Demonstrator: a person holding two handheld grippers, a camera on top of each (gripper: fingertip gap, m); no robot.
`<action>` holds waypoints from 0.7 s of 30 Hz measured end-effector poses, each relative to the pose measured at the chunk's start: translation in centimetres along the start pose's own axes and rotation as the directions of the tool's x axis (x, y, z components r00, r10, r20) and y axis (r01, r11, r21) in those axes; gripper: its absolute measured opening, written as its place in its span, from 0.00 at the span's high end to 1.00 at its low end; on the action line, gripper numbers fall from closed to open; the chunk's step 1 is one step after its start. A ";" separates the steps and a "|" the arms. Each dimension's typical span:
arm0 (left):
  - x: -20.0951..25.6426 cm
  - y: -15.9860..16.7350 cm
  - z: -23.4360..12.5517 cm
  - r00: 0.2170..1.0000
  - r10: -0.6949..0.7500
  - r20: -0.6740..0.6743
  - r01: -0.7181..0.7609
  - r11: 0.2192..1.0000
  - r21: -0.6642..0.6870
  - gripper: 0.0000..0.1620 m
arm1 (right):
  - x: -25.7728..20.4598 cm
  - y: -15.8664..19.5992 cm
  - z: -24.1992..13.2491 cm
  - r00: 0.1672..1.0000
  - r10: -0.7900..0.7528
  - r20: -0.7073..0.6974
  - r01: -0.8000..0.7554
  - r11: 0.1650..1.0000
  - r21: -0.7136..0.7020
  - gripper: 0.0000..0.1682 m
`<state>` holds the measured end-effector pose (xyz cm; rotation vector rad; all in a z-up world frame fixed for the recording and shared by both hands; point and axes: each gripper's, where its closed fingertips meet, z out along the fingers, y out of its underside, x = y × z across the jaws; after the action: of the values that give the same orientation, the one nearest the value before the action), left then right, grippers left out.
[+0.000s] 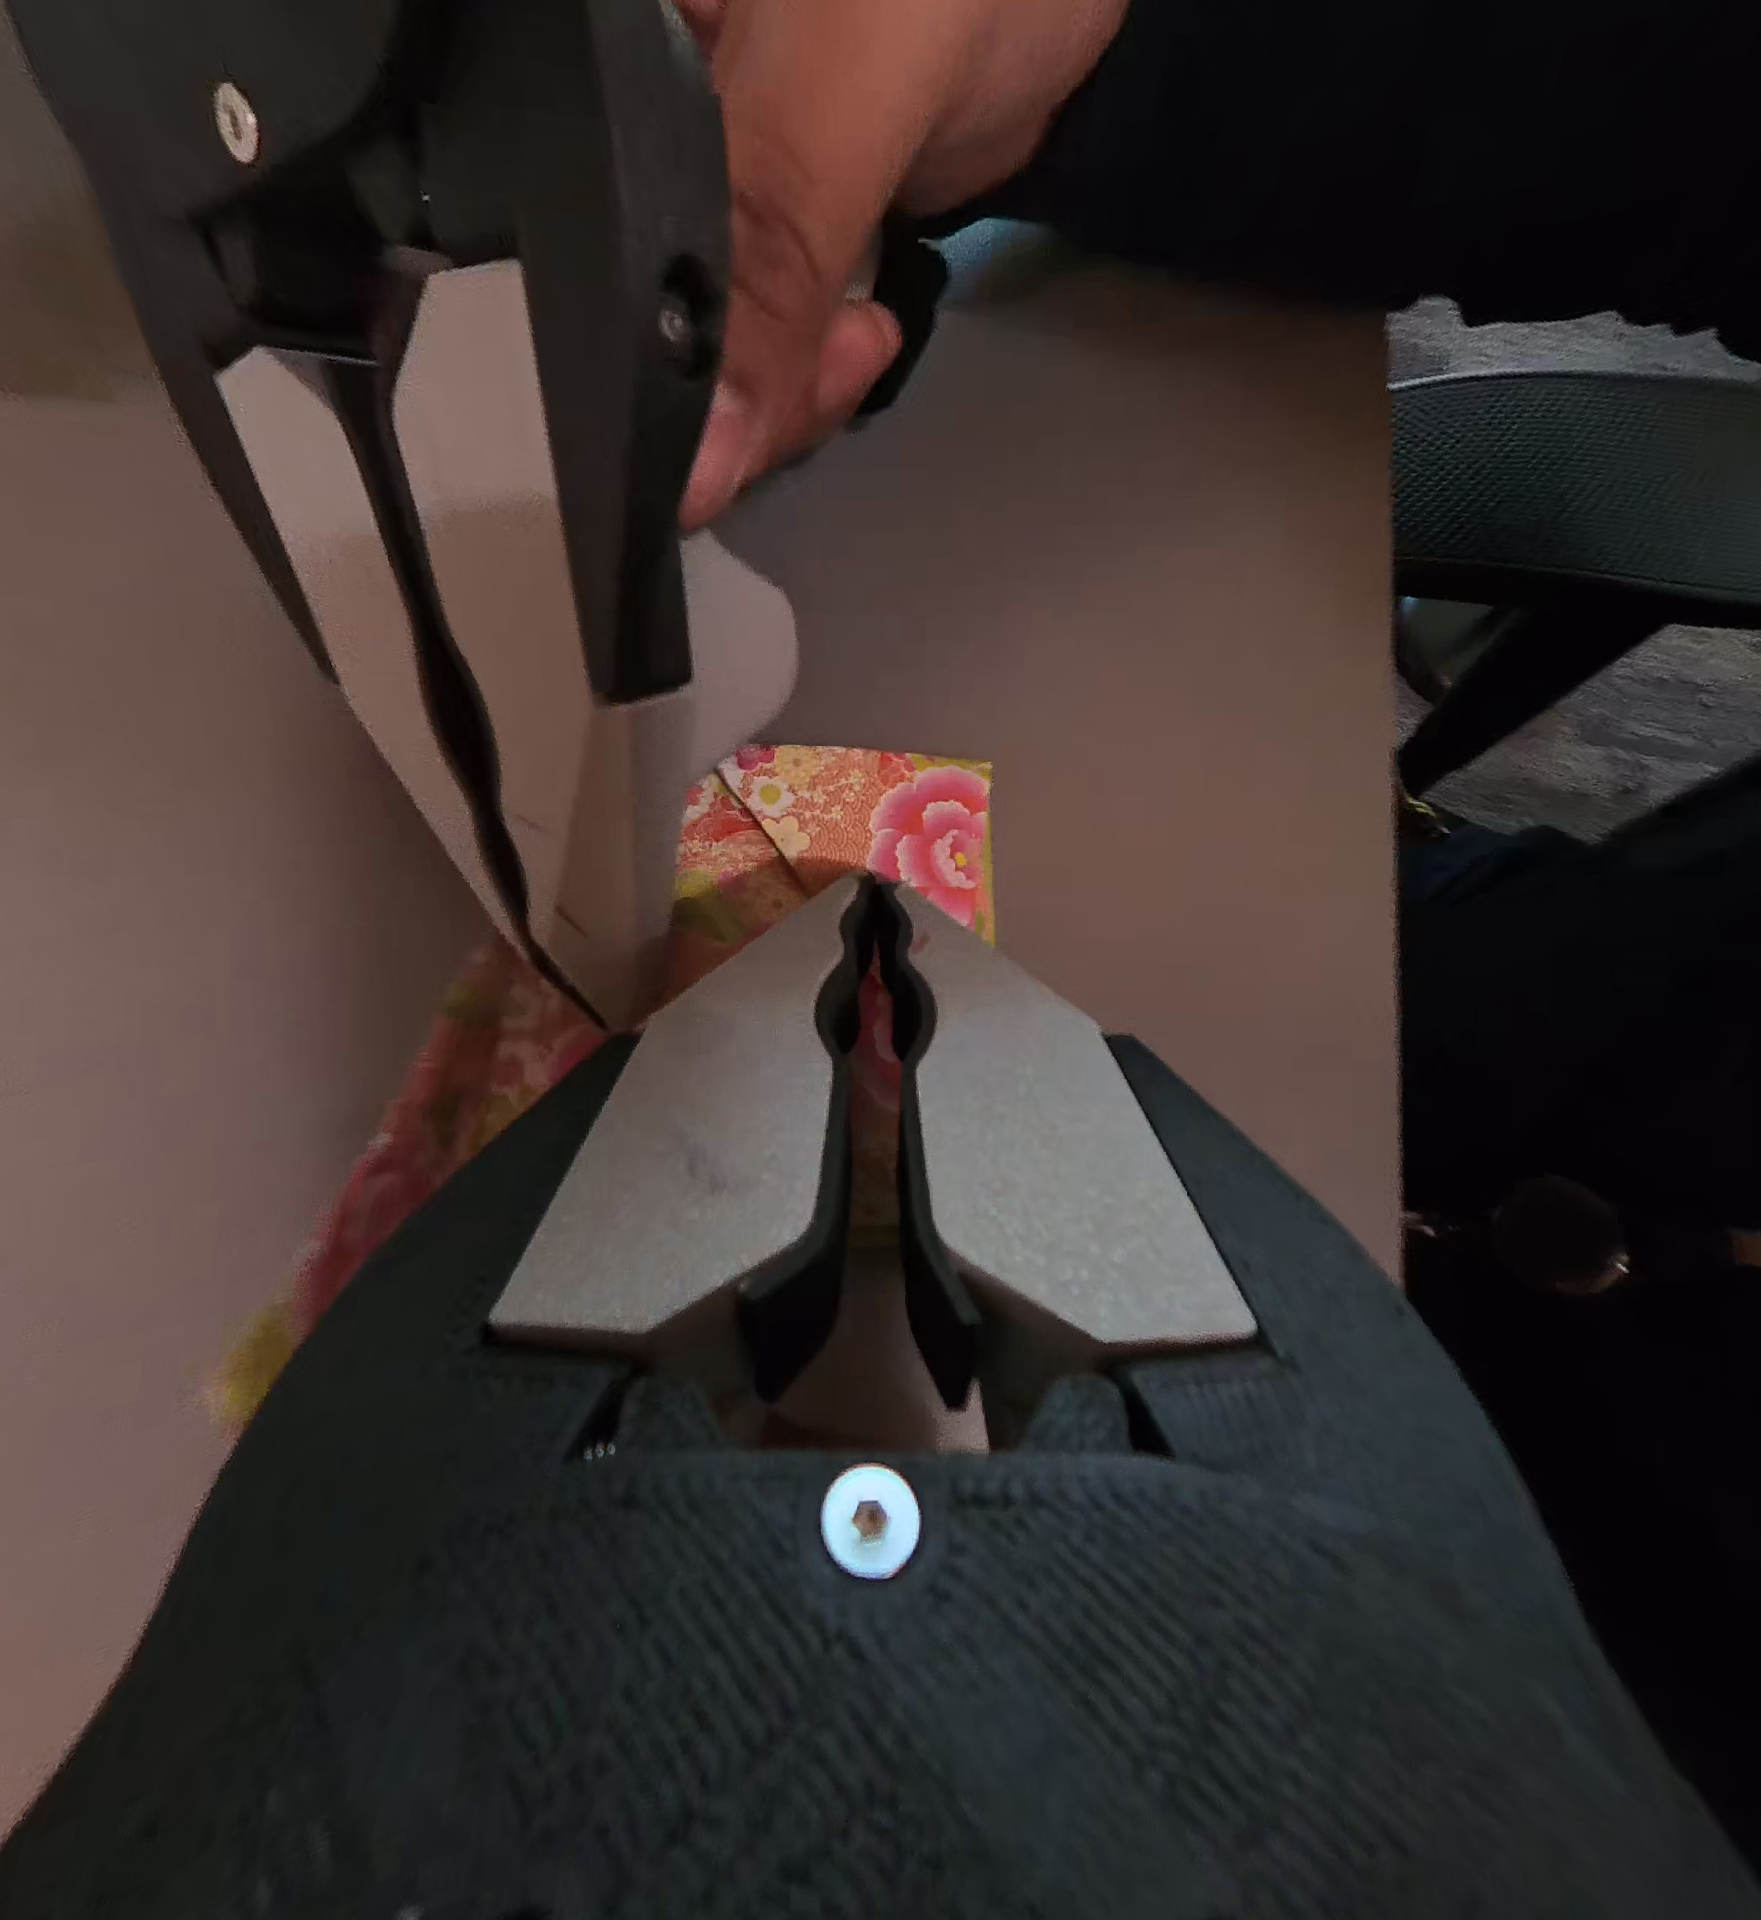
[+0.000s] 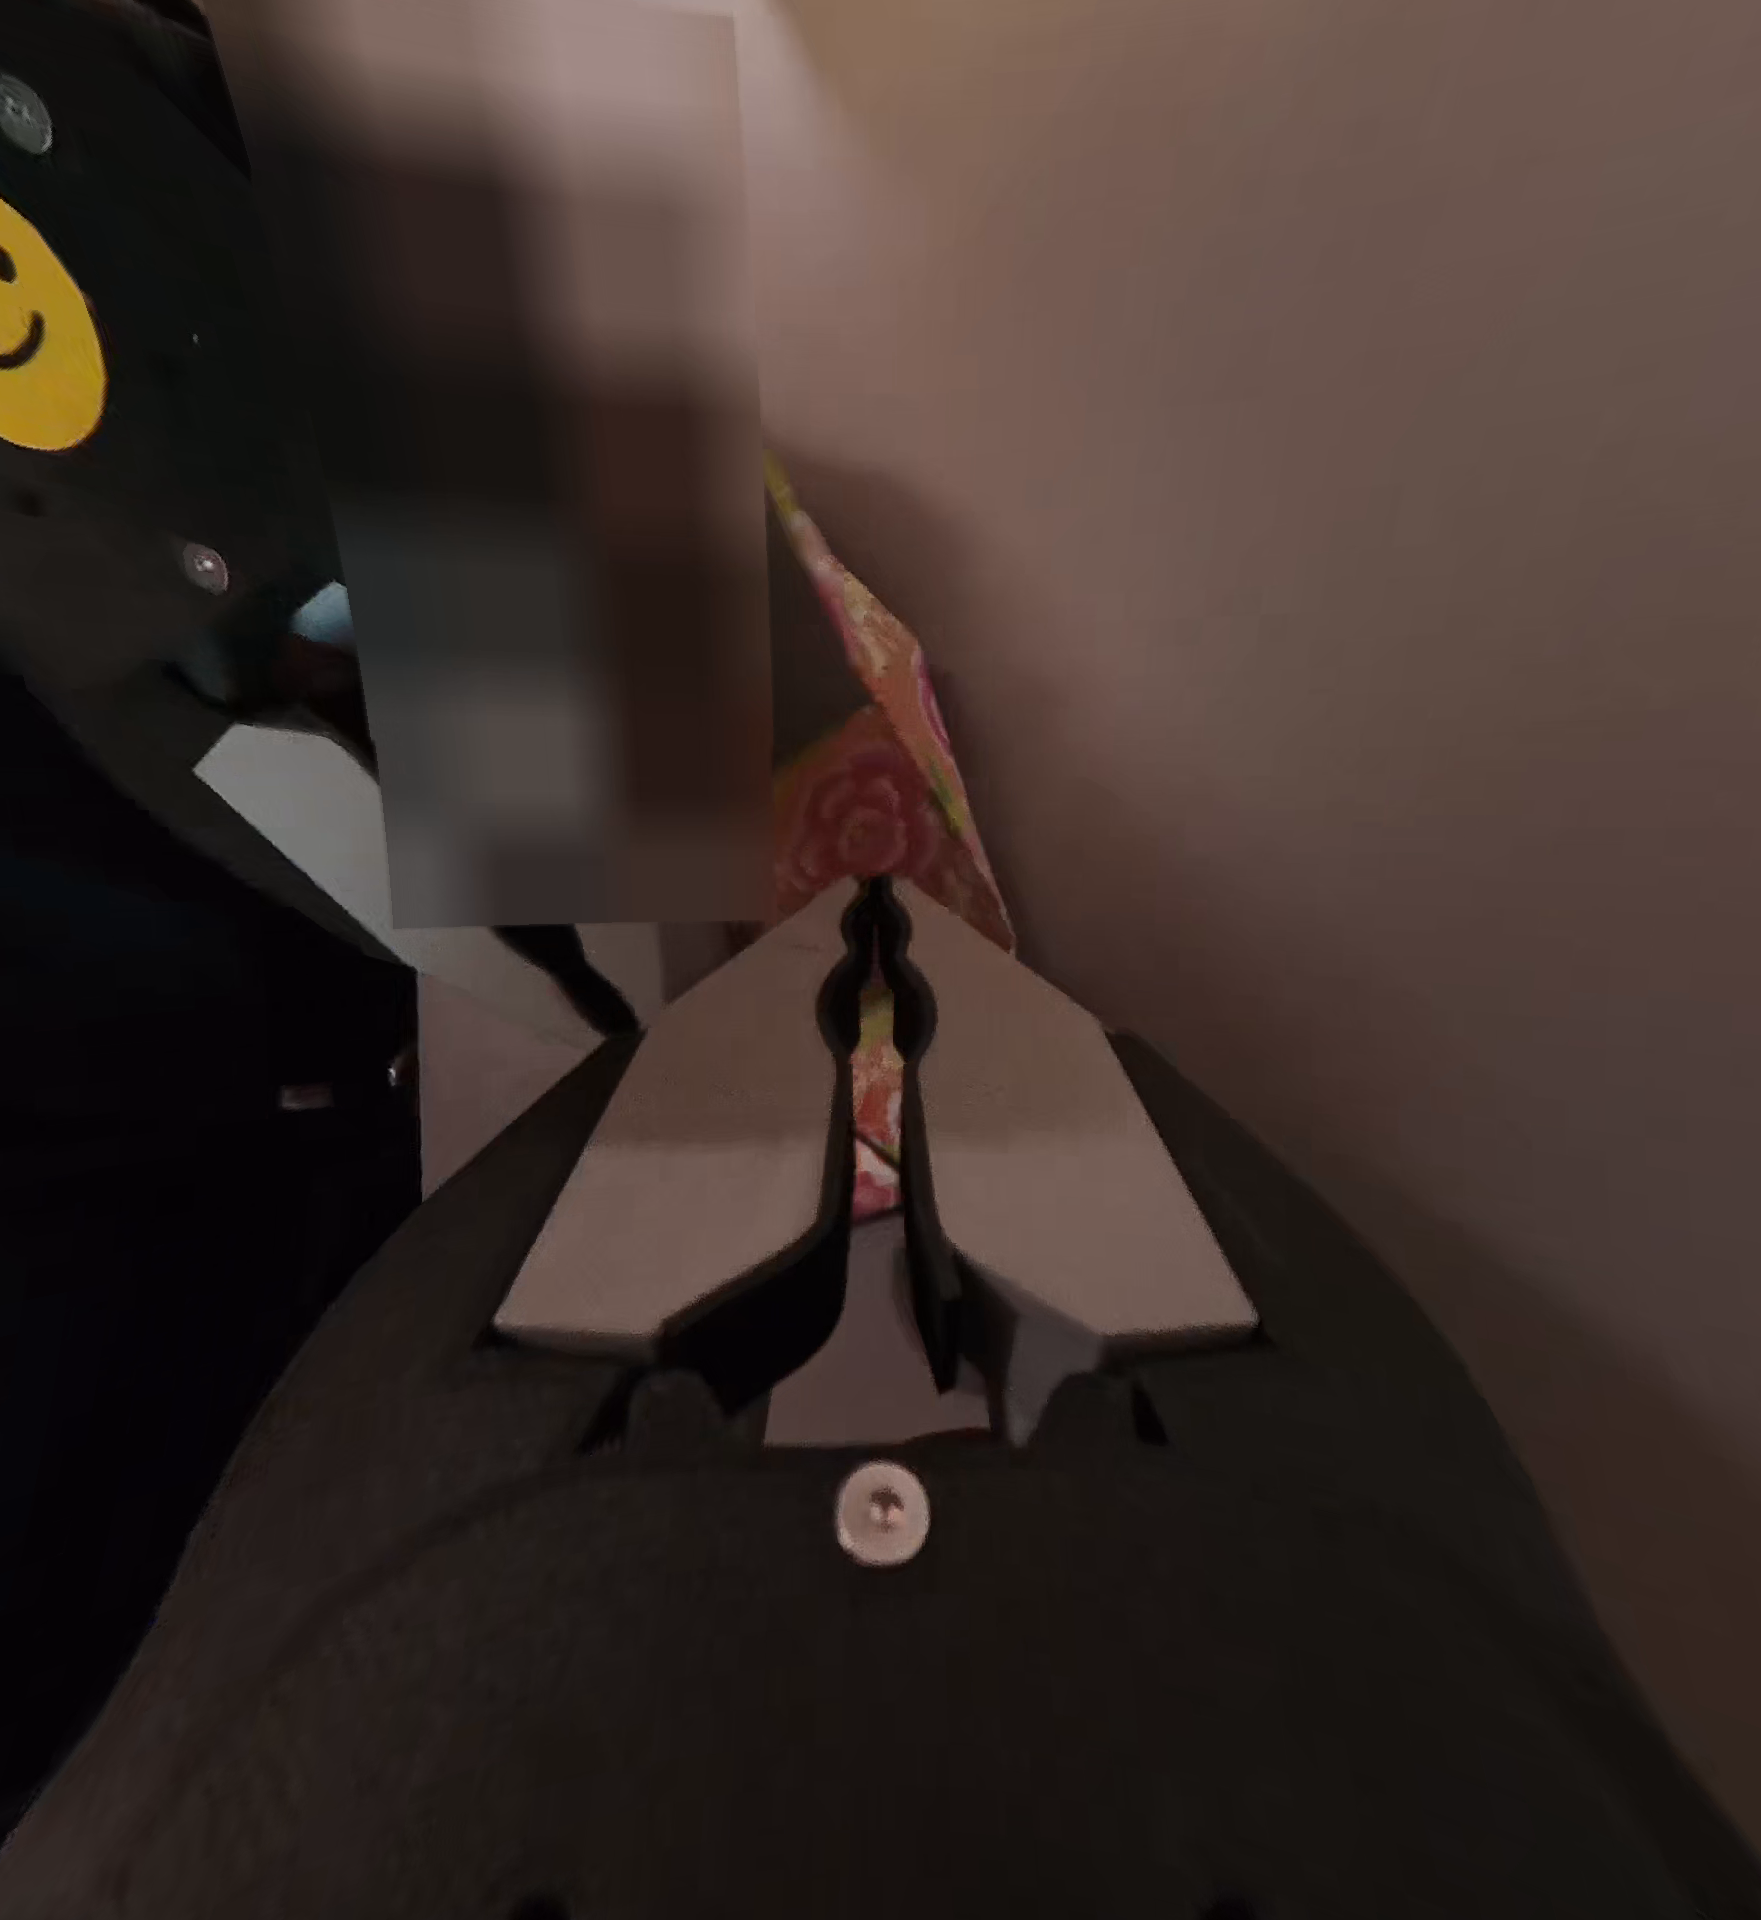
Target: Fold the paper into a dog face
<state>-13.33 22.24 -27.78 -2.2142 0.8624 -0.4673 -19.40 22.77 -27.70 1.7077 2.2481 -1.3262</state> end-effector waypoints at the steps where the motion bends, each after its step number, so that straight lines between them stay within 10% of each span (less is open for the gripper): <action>1: 0.4 0.2 -0.3 1.000 0.000 -0.025 0.000 1.000 -0.010 1.00 | -0.1 0.0 0.0 1.000 0.008 0.010 -0.008 1.000 0.006 1.00; 9: -5.0 -1.7 -11.3 0.970 -0.238 0.051 0.220 0.945 0.241 1.00 | -0.1 0.1 0.0 1.000 -0.009 0.028 0.008 1.000 0.025 1.00; 21: -5.8 -0.2 -6.3 0.938 -0.345 -0.025 0.341 0.912 0.227 0.95 | -0.1 0.1 -0.2 0.999 -0.032 0.008 0.032 0.999 0.034 1.00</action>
<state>-20.76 23.33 -23.78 -2.1527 0.3830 -0.6781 -19.22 22.82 -27.63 1.6800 2.2703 -1.3839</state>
